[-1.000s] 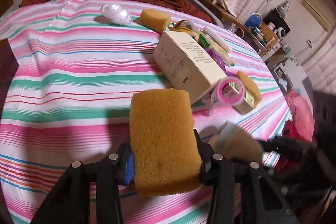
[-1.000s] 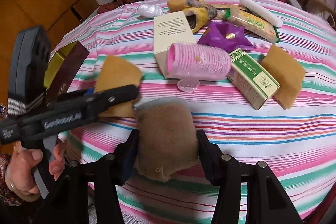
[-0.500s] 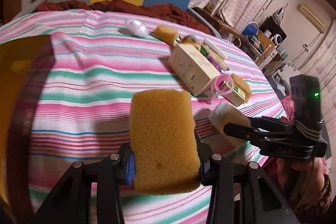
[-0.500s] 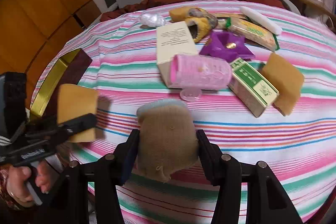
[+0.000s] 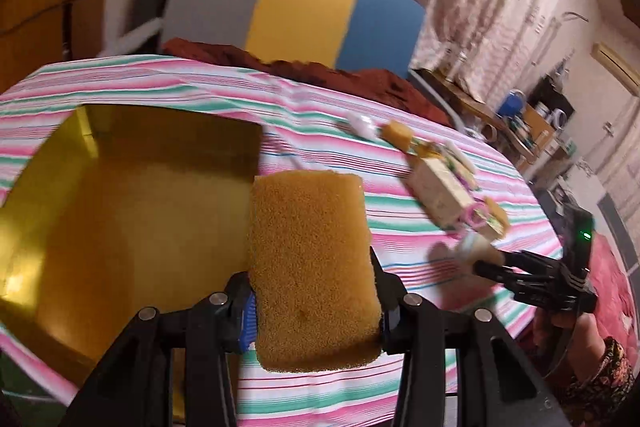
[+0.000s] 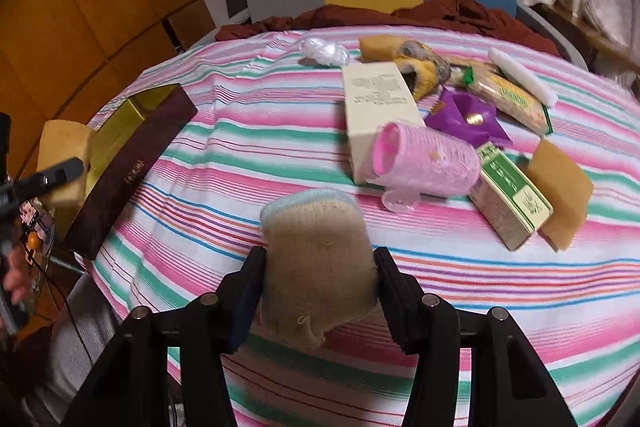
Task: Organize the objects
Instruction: 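Carry the yellow sponge and beige pouch into the gold tray and release both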
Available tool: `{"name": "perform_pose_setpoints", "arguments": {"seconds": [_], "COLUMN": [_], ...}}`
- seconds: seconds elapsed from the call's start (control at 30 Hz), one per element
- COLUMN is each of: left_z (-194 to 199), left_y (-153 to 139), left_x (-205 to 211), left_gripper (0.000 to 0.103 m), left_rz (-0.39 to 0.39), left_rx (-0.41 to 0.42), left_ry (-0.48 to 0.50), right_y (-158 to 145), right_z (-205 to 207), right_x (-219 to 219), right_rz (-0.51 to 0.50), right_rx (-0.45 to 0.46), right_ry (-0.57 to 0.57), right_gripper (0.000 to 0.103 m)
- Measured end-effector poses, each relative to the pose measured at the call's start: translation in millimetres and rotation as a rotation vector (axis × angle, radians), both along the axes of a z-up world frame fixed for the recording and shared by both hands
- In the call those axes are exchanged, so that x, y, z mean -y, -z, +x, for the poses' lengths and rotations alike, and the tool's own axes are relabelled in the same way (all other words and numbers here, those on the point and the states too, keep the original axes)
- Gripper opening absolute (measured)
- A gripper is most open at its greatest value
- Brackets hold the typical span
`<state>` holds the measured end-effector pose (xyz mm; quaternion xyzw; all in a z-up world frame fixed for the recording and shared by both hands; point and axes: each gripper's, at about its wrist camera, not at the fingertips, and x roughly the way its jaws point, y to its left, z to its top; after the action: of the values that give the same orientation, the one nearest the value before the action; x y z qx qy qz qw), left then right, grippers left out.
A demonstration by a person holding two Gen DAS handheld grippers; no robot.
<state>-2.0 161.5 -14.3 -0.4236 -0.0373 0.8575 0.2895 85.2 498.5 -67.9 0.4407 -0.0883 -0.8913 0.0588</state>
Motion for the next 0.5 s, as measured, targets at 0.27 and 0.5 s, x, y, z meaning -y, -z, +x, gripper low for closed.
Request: {"name": "perform_pose_setpoints", "arguments": {"seconds": [0.27, 0.5], "left_z": [-37, -59], "left_y": [16, 31], "left_x": [72, 108], "left_gripper": [0.044, 0.044], "left_rz": [-0.032, -0.105], "left_rx": [0.089, 0.106], "left_ry": [-0.138, -0.196], "right_y": [-14, -30], "right_z": [3, 4], "right_x": [28, 93], "right_rz": [-0.063, -0.15], "right_rx": [-0.109, -0.173], "right_ry": [-0.026, -0.11], "right_gripper": [0.055, 0.055]}}
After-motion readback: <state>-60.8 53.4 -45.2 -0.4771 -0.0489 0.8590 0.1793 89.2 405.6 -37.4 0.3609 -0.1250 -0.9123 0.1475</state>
